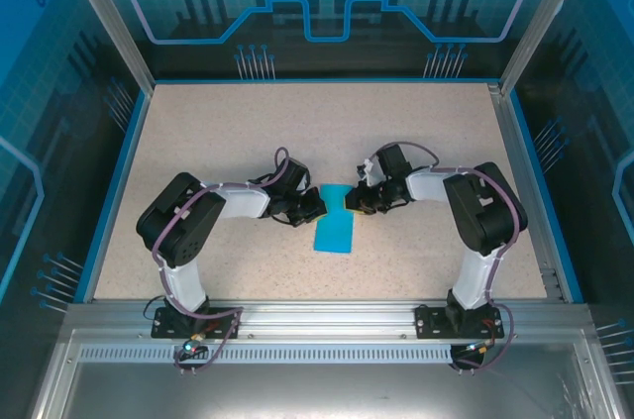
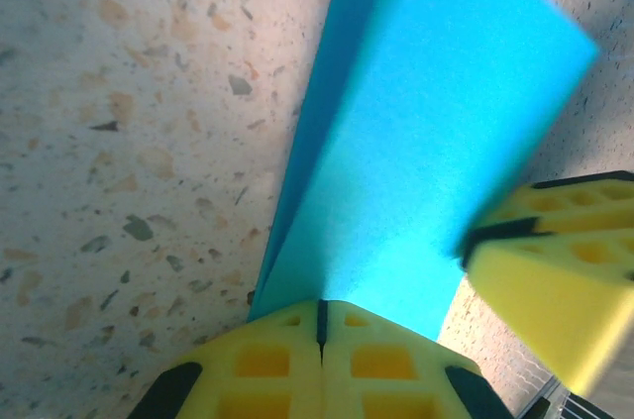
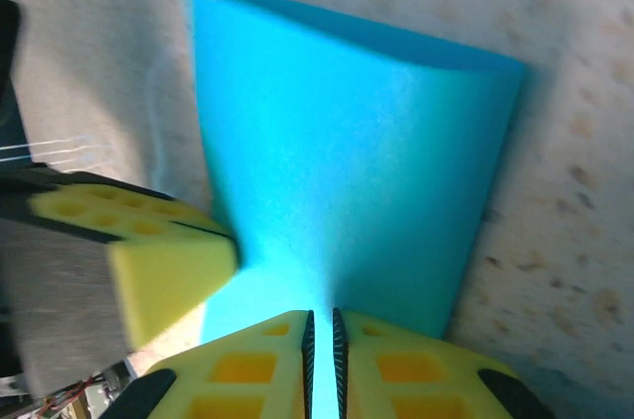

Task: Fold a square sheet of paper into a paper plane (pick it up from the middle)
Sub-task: Fold the square sheet of paper in half at the center of the table.

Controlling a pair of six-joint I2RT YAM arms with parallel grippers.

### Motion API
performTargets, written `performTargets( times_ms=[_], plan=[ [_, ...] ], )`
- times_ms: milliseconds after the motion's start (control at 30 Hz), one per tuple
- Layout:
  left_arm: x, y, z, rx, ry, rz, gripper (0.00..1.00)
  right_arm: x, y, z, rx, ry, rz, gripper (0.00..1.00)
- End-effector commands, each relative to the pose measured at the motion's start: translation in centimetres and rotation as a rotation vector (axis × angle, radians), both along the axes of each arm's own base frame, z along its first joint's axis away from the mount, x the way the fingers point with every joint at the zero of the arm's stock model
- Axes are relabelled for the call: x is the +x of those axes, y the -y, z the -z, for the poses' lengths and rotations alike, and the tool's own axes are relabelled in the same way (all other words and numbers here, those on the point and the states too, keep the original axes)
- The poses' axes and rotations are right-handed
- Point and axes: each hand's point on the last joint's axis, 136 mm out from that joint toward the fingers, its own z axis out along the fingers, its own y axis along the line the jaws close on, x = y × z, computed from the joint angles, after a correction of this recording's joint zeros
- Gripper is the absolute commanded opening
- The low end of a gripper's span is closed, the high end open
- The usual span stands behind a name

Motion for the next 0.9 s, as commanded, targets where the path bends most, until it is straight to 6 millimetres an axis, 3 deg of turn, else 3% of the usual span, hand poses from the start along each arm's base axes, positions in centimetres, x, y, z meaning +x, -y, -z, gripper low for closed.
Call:
performTargets(
  times_ms=[0, 133, 300, 400, 667, 867],
  plan=[
    [-2.6, -1.2, 2.9, 0.086, -0.109, 0.029, 0.0, -0.4, 1.1, 1.9, -0.048, -0.038, 0.02, 0.17],
    [-2.6, -1.1, 2.9, 0.089, -0.111, 0.033, 0.0, -0.4, 1.0, 1.4, -0.038, -0.043, 0.019, 0.18],
    [-2.7, -1.2, 2.9, 0.09, -0.111, 0.035, 0.0, 1.4, 0.2, -3.1, 0.042, 0.031, 0.012, 0.18],
    [-2.7, -1.3, 2.9, 0.093, -0.11, 0.035, 0.0, 2.5, 0.2, -4.1, 0.043, 0.059, 0.013, 0.17],
    [-2.7, -1.2, 2.9, 0.094, -0.111, 0.04, 0.0, 3.9, 0.4, -1.6, -0.029, 0.029, 0.011, 0.16],
    [-2.7, -1.3, 2.9, 0.094, -0.109, 0.039, 0.0, 3.4, 1.3, 1.1, -0.099, -0.022, 0.029, 0.15]
  ],
)
